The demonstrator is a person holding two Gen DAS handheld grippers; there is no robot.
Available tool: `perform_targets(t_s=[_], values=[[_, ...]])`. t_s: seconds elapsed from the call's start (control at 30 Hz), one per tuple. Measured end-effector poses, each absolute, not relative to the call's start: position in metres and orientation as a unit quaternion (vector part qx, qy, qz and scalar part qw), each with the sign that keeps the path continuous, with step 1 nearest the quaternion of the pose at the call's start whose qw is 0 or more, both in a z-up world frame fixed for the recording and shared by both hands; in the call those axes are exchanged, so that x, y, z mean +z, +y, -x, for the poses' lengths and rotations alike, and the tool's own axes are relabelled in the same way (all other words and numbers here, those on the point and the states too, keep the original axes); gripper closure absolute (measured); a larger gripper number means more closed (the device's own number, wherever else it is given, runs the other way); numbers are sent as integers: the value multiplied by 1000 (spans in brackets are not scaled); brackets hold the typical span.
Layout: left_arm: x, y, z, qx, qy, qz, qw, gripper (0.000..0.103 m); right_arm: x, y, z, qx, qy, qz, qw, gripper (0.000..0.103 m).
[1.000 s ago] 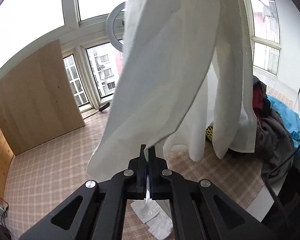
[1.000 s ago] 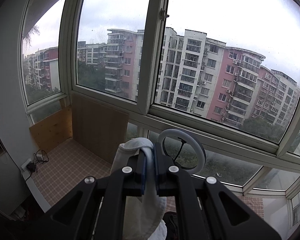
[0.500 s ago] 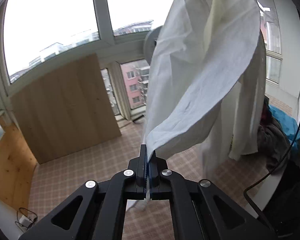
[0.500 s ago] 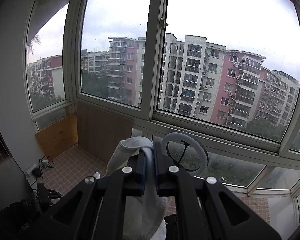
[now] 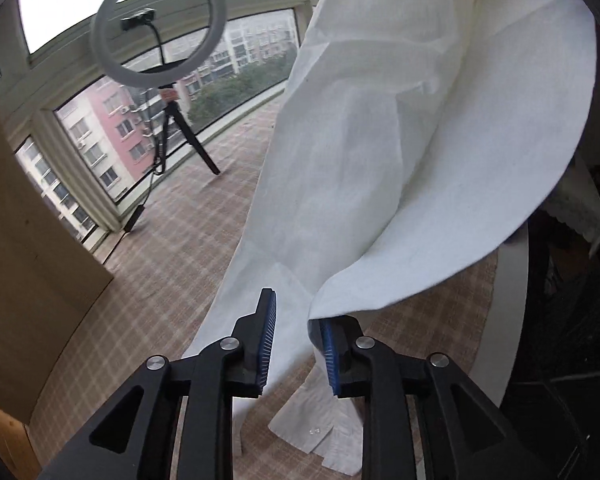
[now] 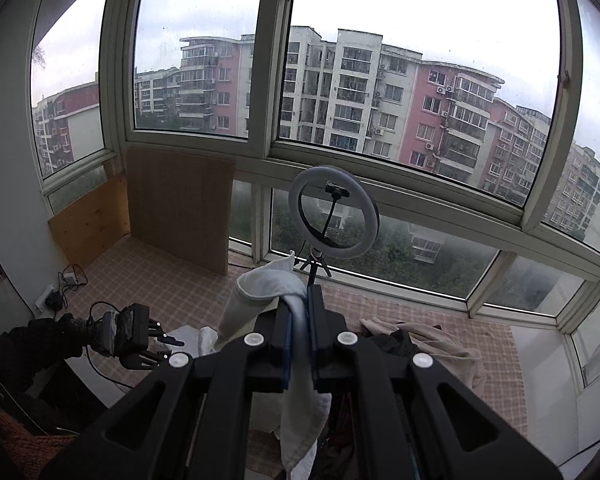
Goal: Fold clothes
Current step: 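Move the left gripper along the hanging shirt toward its cuff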
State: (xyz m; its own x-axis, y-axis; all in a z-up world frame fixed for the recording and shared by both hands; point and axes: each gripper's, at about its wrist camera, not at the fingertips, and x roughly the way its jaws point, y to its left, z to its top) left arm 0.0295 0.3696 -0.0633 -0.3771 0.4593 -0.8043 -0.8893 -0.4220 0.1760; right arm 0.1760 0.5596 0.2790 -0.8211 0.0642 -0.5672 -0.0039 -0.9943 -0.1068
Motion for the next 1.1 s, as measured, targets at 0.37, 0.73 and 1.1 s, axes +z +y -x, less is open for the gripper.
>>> perform_targets(t_s=[0.37, 0.73, 1.1], values=[[-69, 429, 9, 723, 394, 310, 475, 59, 258, 595, -208, 945, 15, 313, 93, 96], [-64, 415, 32, 711, 361, 309, 518, 49, 256, 597, -189, 943, 22, 320, 94, 96], [-66, 420, 37, 648, 341, 352, 583, 49, 250, 593, -158, 934, 4, 345, 91, 96]])
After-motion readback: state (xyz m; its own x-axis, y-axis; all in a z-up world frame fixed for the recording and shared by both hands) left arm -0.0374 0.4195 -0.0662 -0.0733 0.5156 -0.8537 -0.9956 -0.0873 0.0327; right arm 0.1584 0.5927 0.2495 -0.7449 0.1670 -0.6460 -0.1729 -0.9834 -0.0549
